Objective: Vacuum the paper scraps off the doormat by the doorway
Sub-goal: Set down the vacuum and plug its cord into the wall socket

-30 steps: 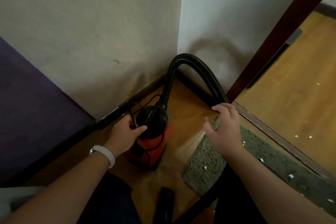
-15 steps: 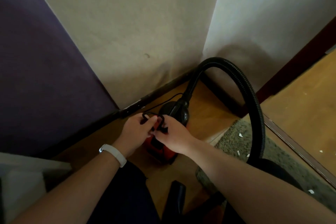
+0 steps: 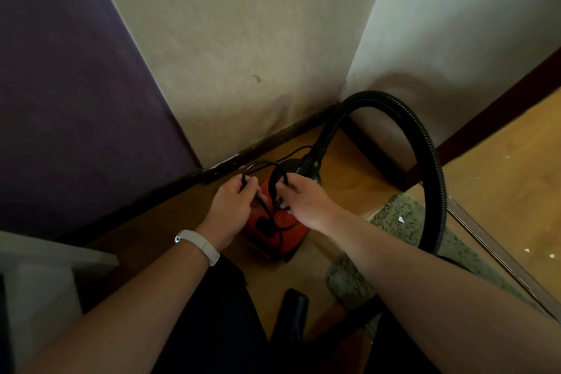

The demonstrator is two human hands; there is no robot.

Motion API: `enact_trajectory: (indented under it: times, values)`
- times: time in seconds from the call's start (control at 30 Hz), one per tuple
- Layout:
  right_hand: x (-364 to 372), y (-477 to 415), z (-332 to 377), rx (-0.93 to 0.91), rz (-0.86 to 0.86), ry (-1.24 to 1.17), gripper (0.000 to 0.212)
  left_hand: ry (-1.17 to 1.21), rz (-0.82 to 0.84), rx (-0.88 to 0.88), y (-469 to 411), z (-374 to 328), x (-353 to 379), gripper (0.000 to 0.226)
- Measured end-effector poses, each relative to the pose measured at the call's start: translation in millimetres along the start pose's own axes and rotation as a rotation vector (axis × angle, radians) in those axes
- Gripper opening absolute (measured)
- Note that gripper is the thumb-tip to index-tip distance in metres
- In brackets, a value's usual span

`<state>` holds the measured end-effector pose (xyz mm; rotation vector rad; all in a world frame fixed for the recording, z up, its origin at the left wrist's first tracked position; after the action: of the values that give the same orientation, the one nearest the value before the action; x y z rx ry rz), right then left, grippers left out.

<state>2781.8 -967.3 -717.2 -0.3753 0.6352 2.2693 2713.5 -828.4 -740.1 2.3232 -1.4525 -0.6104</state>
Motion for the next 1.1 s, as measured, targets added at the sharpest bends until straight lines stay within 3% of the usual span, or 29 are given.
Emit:
enact_trajectory:
  times: [0.1,0.23,0.43,0.57,0.63,0.7,0.83,1.0,1.1]
  values:
    - [-15.5,-3.6,-3.4,0.021,-0.073,0.042,0.014,-0.058,0.096,0.005,8.1,1.5,6.4,0.027]
    - [-26.9,-6.1,9.9,-0.032,-0.162,0.049,0.027,-0.110,0.263,-0.028,17.5,7.6,16.9,0.024]
    - [-33.8,-3.4,36.6,-0.171,-0.241,0.108,0.033,-0.037,0.216,-0.010,17.6,7.7,8.6,0.029]
    - [-41.2,-2.1,44.5,-0.208,-0.278,0.010,0.031,-0.026,0.238,0.006,12.8,13.5,12.9,0.010]
    - [-41.2,-2.5,44.5,-0.212,-0.245,0.041,0.031,-0.041,0.231,0.011,6.7,14.2,14.9,0.021]
    - [-45.5,-1.0,40.6,-0.199,-0.258,0.037,0.029,-0.122,0.277,0.018,-1.0,16.2,21.8,0.030]
    - [-57.9,1.5,24.7,-0.120,-0.324,-0.128,0.021,-0.374,0.434,0.009,4.2,23.4,42.9,0.020]
    - [-52.2,4.3,1.4,-0.026,-0.255,-0.247,0.014,-0.449,0.273,0.106,-4.5,20.2,33.2,0.019]
    - [-43.8,4.2,-19.9,0.004,-0.192,-0.100,0.015,-0.448,0.143,0.143,-8.5,15.4,20.3,0.021]
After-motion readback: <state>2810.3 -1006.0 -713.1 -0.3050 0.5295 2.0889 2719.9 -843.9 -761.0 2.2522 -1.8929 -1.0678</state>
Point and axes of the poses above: each hand's wrist, its own y-axis away from the middle knuckle, its own x-axis out of the palm, z = x × y, the point moved 8 cm from there along -y, towards the middle knuckle, and after that the axes turned 6 degrees about -x, right-handed, at the moved point
